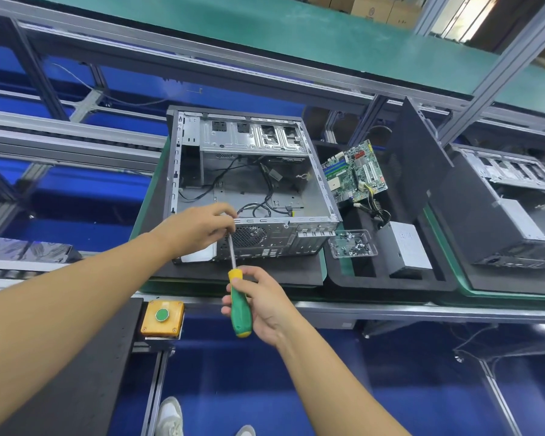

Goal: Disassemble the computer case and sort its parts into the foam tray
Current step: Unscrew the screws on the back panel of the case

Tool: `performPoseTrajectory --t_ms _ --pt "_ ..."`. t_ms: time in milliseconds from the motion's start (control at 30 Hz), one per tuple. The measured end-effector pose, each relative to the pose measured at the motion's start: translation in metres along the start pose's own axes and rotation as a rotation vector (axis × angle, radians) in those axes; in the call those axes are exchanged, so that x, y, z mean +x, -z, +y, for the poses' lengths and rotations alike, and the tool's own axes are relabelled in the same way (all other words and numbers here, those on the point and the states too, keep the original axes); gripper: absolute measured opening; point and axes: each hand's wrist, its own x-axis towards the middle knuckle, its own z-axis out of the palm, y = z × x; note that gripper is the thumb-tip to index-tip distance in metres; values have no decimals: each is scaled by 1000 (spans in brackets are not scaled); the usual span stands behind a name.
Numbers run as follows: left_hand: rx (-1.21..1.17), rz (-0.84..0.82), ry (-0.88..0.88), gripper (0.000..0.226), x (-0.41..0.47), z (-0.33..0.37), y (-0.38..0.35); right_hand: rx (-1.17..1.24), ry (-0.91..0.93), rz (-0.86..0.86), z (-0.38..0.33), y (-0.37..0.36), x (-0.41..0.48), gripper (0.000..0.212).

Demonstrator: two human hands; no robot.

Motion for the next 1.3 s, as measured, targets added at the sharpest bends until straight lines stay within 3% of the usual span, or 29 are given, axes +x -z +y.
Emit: performPoseTrajectory --t_ms 333,467,600,700,800,967,1133,1300 --pt "70 -38 4 6 11 13 8 5 70 -31 -9 20 -6 21" --pt "-35 -65 234 10 24 26 5 167 151 0 -22 32 -10 13" --pt "-388 -21 514 9 52 44 3 208 189 34 -35 50 -18 13" --pt "-391 90 405 4 78 66 1 235 215 59 -41 69 -28 21" --pt "-395 58 230 9 110 99 -13 299 250 120 -47 99 -41 20" --pt "-179 -152 53 20 188 153 -61 357 317 255 -61 161 -66 10" --pt "537 -334 -75 20 261 196 -100 288 302 390 -64 216 -86 13" --pt "528 -422 -4 29 297 203 -135 312 276 462 -66 247 -92 11"
